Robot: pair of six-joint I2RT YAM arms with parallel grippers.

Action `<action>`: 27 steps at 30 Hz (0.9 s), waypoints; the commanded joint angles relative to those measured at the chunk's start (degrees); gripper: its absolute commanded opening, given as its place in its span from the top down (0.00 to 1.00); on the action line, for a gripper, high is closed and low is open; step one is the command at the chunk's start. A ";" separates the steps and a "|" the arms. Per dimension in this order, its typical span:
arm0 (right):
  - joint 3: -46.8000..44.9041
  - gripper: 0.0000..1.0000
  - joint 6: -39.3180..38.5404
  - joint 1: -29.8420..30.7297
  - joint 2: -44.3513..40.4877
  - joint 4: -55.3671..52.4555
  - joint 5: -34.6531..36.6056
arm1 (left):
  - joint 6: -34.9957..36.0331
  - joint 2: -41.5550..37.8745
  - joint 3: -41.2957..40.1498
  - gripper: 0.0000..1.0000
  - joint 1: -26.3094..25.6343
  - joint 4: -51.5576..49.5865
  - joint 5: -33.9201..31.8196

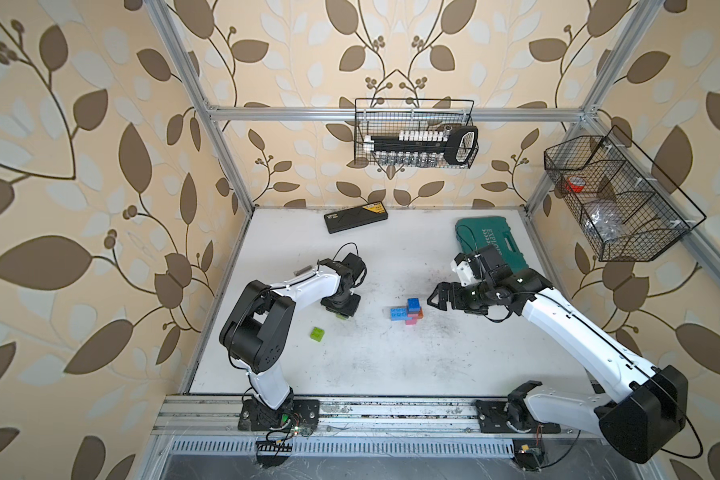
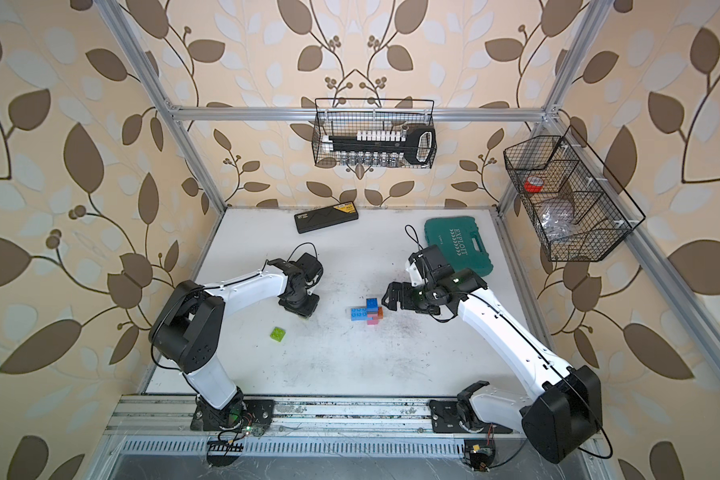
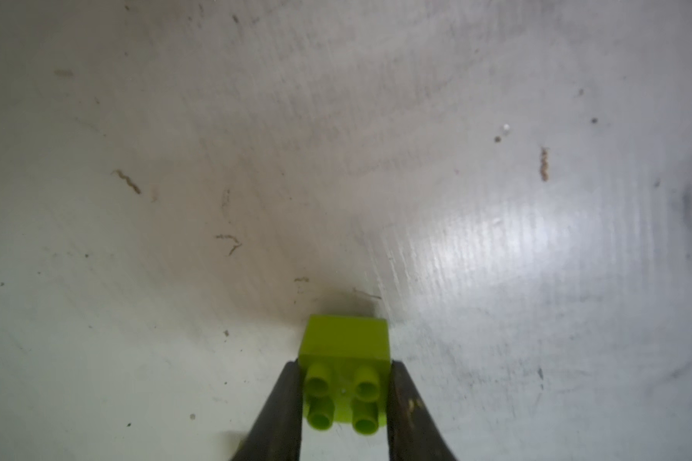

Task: Assemble the number 4 with lego
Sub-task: Pick up the lego brick from the center of the board, then assemble the lego brick with the lego brick.

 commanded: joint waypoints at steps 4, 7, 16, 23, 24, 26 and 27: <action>-0.31 0.01 -1.74 -0.50 1.66 2.65 -2.19 | -12.31 -6.56 4.85 1.00 -1.81 -6.67 -0.58; -0.73 0.01 -2.06 -0.73 1.70 3.19 -2.36 | -16.41 -7.59 6.68 1.00 -3.17 -8.98 -1.79; -2.15 0.01 -2.97 -1.64 0.99 4.43 -4.51 | -26.42 -6.27 14.66 1.00 -11.29 -13.43 -2.56; -4.40 0.10 -3.82 -1.57 2.21 7.74 -6.71 | -32.90 -5.43 18.09 1.00 -16.19 -13.96 -0.64; -4.65 0.16 -3.69 -1.64 2.65 8.48 -6.67 | -33.72 -5.34 18.08 1.00 -16.63 -13.64 -0.13; -4.77 0.23 -3.29 -1.58 3.59 9.95 -7.24 | -34.90 -5.07 18.21 1.00 -17.29 -13.23 0.44; -4.59 0.25 -3.11 -1.57 4.16 10.50 -7.54 | -35.46 -4.77 18.53 1.00 -17.56 -13.09 0.75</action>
